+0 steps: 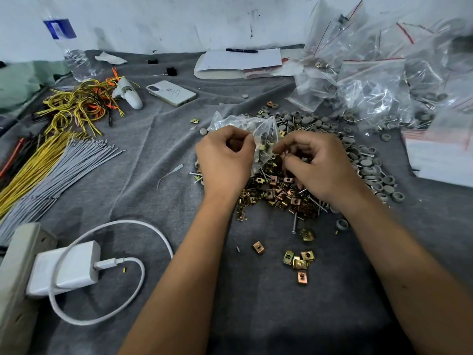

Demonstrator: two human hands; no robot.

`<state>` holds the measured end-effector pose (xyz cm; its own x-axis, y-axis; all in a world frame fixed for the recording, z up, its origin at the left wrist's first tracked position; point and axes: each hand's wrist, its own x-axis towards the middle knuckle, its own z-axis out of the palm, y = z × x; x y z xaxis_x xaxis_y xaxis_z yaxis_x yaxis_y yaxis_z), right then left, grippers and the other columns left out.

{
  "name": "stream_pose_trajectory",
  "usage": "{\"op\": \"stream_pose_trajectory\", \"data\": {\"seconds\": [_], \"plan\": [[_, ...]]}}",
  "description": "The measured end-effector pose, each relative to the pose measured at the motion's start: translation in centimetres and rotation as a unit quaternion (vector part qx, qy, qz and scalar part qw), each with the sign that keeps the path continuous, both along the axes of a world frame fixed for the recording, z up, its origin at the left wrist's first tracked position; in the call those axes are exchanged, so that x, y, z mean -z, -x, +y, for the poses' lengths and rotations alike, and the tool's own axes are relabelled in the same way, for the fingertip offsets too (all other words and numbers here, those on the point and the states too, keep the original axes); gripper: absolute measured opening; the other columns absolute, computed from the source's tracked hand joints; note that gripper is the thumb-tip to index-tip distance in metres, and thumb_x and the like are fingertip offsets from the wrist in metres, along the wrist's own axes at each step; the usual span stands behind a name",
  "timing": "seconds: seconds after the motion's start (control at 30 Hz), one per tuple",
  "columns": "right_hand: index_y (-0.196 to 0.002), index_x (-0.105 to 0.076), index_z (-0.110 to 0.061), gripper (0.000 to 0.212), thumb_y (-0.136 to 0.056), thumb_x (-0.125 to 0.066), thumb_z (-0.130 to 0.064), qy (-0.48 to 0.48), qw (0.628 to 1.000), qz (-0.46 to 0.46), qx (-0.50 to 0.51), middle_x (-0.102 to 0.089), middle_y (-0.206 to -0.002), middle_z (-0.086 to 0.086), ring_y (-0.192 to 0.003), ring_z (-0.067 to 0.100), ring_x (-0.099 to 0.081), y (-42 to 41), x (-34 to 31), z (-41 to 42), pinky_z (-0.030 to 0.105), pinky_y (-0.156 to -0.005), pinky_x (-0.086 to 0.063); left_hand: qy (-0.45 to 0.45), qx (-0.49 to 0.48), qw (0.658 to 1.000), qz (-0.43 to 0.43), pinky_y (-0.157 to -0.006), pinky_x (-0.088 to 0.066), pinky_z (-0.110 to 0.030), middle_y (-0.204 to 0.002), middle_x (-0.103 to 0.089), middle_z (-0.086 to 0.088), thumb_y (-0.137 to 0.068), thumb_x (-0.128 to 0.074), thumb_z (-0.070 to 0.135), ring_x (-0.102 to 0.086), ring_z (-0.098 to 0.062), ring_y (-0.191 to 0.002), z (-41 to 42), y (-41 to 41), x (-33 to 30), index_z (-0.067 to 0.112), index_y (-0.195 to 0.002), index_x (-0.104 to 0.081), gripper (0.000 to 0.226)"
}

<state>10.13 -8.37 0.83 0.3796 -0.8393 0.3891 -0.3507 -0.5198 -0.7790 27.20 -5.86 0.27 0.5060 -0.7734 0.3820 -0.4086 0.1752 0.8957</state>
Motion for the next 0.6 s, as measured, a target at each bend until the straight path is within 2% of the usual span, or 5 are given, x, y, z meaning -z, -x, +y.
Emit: {"op": "stream_pose_trajectory", "data": {"seconds": [0.1,0.17,0.33,0.5,0.6], "plan": [[-0.116,-0.07,-0.026,0.037,-0.089,-0.062,-0.001,0.015,1.0,0.012,0.013,-0.066,-0.074,0.008,-0.055,0.029,-0.06,-0.04,-0.01,0.0,0.039,-0.053,-0.054,0.008,-0.007,1.0,-0.001,-0.052,-0.043,-0.015,-0.057,-0.064,0.012,-0.088,-0.074,0.008,-0.057,0.002,-0.05,0.01,-0.02,0.0,0.014,-0.077,-0.078,0.012],[-0.111,-0.074,-0.023,0.03,-0.09,-0.063,-0.004,0.017,0.999,0.015,0.039,-0.071,-0.076,0.002,-0.057,0.023,-0.064,-0.02,0.16,-0.17,0.042,-0.055,-0.057,0.015,-0.012,1.0,-0.002,-0.053,-0.046,-0.018,-0.059,-0.067,0.01,-0.087,-0.073,0.008,-0.058,0.0,-0.052,0.0,-0.08,0.02,0.015,-0.077,-0.078,0.013],[-0.111,-0.071,-0.02,0.024,-0.095,-0.066,-0.003,0.009,0.999,0.007,0.052,-0.075,-0.086,-0.007,-0.062,-0.002,-0.068,0.04,0.49,-0.35,0.011,-0.052,-0.047,0.022,-0.005,0.999,-0.034,-0.054,-0.05,-0.022,-0.061,-0.067,0.011,-0.086,-0.073,0.012,-0.061,-0.002,-0.054,-0.07,0.05,0.23,0.02,-0.074,-0.075,0.015],[-0.112,-0.068,-0.01,0.02,-0.096,-0.064,0.002,-0.007,0.998,0.029,0.046,-0.073,-0.079,-0.005,-0.053,-0.006,-0.062,0.02,0.59,-0.3,0.007,-0.048,-0.043,0.032,-0.008,0.998,-0.056,-0.056,-0.052,-0.024,-0.063,-0.067,0.012,-0.086,-0.073,0.014,-0.062,-0.003,-0.057,-0.16,0.07,0.36,0.024,-0.074,-0.074,0.016],[-0.096,-0.068,-0.009,0.008,-0.1,-0.062,-0.005,-0.012,0.998,0.034,0.049,-0.071,-0.073,-0.003,-0.05,-0.005,-0.061,0.04,0.3,-0.12,0.008,-0.045,-0.042,0.034,-0.009,0.998,-0.051,-0.055,-0.052,-0.024,-0.062,-0.067,0.012,-0.086,-0.072,0.014,-0.062,-0.003,-0.055,-0.22,-0.02,0.49,0.023,-0.074,-0.074,0.015]]}}
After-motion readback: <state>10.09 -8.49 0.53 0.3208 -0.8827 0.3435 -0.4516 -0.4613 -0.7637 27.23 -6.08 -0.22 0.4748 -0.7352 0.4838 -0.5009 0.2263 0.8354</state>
